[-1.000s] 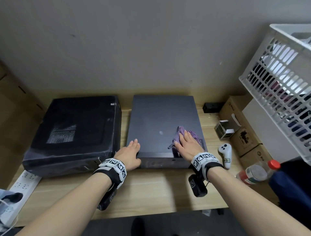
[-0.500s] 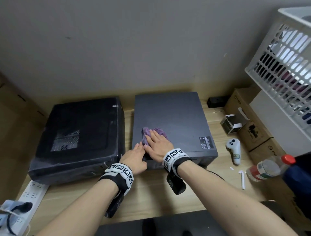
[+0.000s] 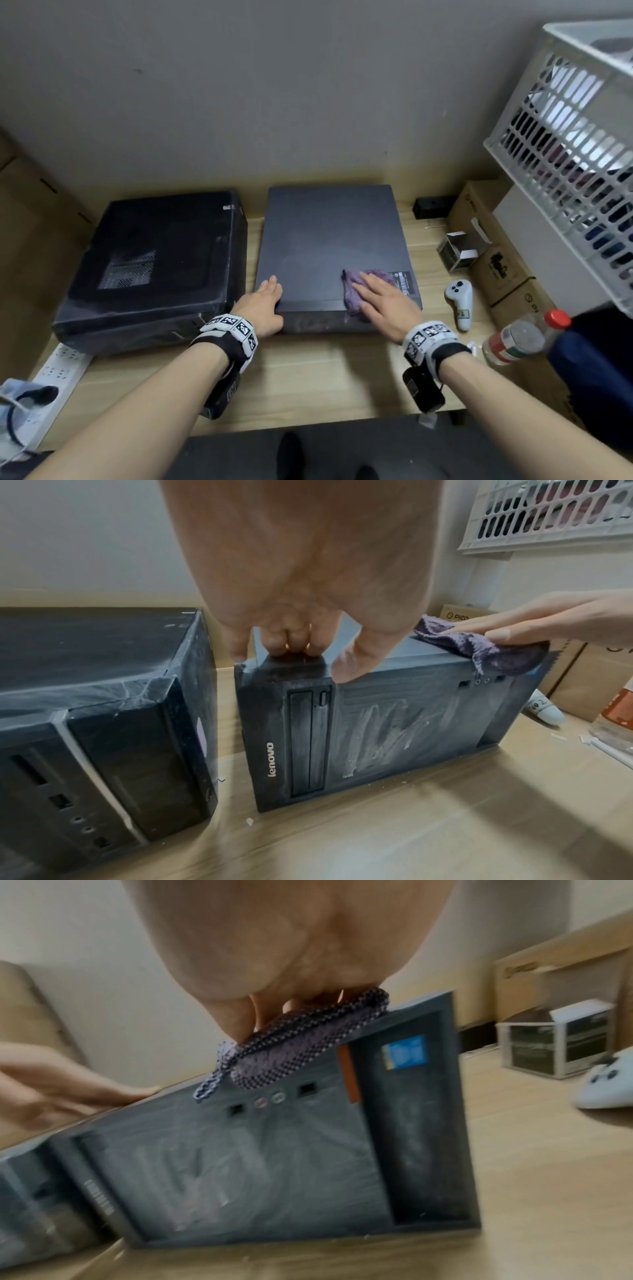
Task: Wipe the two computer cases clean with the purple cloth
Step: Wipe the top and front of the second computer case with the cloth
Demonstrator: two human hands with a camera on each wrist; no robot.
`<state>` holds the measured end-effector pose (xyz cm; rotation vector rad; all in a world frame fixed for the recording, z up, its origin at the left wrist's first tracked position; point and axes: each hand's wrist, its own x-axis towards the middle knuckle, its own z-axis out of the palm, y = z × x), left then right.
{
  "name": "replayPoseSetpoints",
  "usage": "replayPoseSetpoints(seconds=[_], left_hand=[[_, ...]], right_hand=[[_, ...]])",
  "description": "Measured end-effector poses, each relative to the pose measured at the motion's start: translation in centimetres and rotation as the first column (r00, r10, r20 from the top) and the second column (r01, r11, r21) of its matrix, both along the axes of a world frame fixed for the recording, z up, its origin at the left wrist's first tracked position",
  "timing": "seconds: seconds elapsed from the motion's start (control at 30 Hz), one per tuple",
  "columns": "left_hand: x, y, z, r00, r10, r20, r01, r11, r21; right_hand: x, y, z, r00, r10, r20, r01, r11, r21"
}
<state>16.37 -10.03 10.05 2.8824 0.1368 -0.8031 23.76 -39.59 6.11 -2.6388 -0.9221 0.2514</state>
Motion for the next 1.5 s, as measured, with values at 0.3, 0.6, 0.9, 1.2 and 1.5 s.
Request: replayPoseSetpoints(seconds=[0.3, 0.6, 0.9, 1.2, 1.5], left_hand=[[0.4, 0.4, -0.8, 1.0, 0.0, -0.017, 0.0, 1.0, 0.004], [1.2, 1.0, 0.9, 0.983, -0.183, -0.024, 0.184, 0.975, 0.123], [1.7, 2.1, 2.3, 0.852, -0.523, -0.006, 0.5, 0.81, 0.307], [1.8, 3.5, 1.4, 0.787, -0.615, 0.057, 0.584, 0.771, 0.254], [4.9, -0.2, -0.2, 0.661, -0.686, 0.304, 0.695, 0.712, 0.097]], right_hand=[[2.8, -0.3, -0.2, 0.965, -0.262, -0.015, 0.261, 0.964, -0.06], [-2.8, 6.0, 0.3, 0.975, -0.214, 0.054, 0.206, 0.971, 0.122], [-9.4, 11.0, 0.0, 0.935, -0.352, 0.04, 0.336, 0.919, 0.206], [-14.2, 10.7, -3.4, 0.648, -0.657, -0.386, 0.756, 0.496, 0.427], [-11.3, 6.4, -3.6, 0.238, -0.762, -0.602, 0.896, -0.066, 0.438]])
